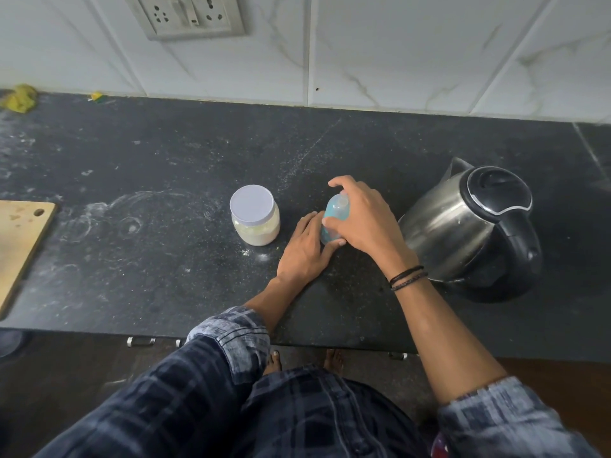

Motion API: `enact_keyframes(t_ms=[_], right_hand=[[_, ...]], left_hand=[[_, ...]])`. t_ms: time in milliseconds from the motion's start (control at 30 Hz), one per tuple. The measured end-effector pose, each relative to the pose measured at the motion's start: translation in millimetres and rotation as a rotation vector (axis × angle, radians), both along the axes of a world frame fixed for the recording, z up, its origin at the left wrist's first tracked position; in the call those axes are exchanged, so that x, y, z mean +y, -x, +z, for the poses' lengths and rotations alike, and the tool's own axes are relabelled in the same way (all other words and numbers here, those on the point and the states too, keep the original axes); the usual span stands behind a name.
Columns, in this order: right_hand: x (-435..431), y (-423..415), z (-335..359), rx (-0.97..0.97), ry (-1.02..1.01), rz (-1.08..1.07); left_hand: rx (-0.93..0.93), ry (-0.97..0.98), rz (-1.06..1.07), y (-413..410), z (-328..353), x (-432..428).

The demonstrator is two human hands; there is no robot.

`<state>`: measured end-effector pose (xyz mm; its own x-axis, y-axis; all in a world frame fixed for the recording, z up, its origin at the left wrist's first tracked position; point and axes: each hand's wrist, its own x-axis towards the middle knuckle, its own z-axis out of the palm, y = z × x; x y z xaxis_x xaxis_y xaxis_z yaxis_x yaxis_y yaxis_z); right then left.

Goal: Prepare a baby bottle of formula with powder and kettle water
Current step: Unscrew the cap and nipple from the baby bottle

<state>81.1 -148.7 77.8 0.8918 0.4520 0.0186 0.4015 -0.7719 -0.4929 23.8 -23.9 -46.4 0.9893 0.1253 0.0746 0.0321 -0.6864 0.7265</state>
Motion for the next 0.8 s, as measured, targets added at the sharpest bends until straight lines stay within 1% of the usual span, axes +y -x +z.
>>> enact_keyframes(t_ms=[133, 267, 400, 500, 600, 800], right_hand=[[-2.1, -0.4, -1.9, 0.030, 0.006, -0.006], [-1.8, -0.5, 0.1, 0.017, 0.014, -0.023], [-2.4, 0.3, -1.2, 0.083, -0.008, -0.013], [-1.8, 1.2, 0.2, 0.055, -0.044, -0.018], [-1.3, 0.7, 0.9, 0.025, -0.022, -0.017], [-1.7, -1.2, 1.6, 0.044, -0.061, 0.007]], left_hand=[[0.016, 0.008, 0.007, -0.3, 1.7, -0.2], [0.014, 0.005, 0.005, 0.2, 1.8, -0.1], [0.016, 0.013, 0.009, 0.6, 3.6, -0.3], [0.019, 0.009, 0.009, 0.6, 4.6, -0.4], [0.014, 0.007, 0.012, 0.7, 4.9, -0.8], [0.008, -0.002, 0.009, 1.0, 6.8, -1.3]])
